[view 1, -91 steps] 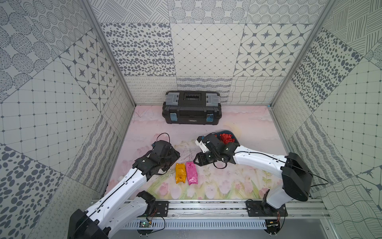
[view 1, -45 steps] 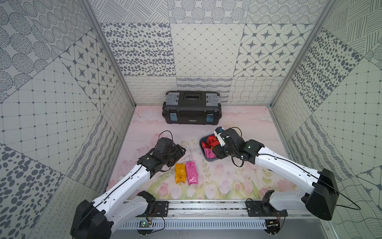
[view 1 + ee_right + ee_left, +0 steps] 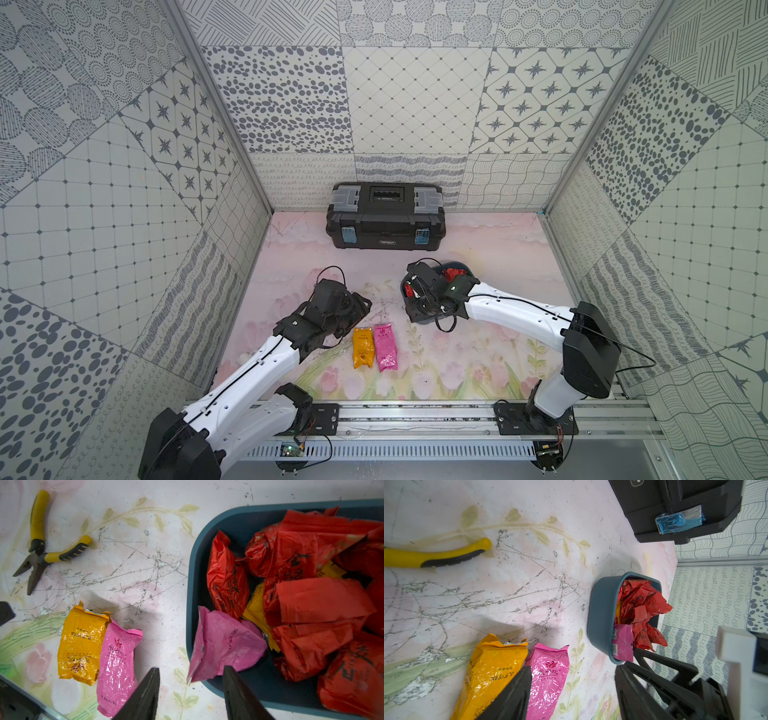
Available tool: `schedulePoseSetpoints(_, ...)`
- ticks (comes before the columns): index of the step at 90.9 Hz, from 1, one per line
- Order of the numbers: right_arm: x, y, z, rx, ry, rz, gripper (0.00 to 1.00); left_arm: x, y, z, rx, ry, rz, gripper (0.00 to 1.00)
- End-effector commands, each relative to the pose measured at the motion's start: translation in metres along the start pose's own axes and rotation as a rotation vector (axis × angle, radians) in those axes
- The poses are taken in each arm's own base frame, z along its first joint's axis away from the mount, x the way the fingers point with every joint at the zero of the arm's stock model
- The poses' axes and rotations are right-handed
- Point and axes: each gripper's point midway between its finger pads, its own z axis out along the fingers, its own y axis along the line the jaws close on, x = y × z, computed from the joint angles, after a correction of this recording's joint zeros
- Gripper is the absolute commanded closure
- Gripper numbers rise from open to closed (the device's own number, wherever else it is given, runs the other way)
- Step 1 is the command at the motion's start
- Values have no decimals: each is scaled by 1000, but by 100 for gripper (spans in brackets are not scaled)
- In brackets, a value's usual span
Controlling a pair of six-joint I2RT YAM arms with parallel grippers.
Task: Take the tea bags out of the storage box
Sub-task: Place the tea bag at the center of the board, then pick up the tea bag from the storage box.
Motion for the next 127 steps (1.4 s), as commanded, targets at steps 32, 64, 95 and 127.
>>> schedulePoseSetpoints(32,-8,-14,14,131,-13,72,78,-9,3,-12,-2,-66,7,32)
schedulePoseSetpoints(64,-14,-7,-36,11,-64,87,100,-17,-27,-21,121,-110,206,31)
schedulePoseSetpoints(95,-16,-10,-109,-294,-129,-21,100,15,-102,-56,489,-68,943,19)
schedulePoseSetpoints(127,14,44,-148,-727,18,-191,100,87,-123,-94,935,188,1216,8)
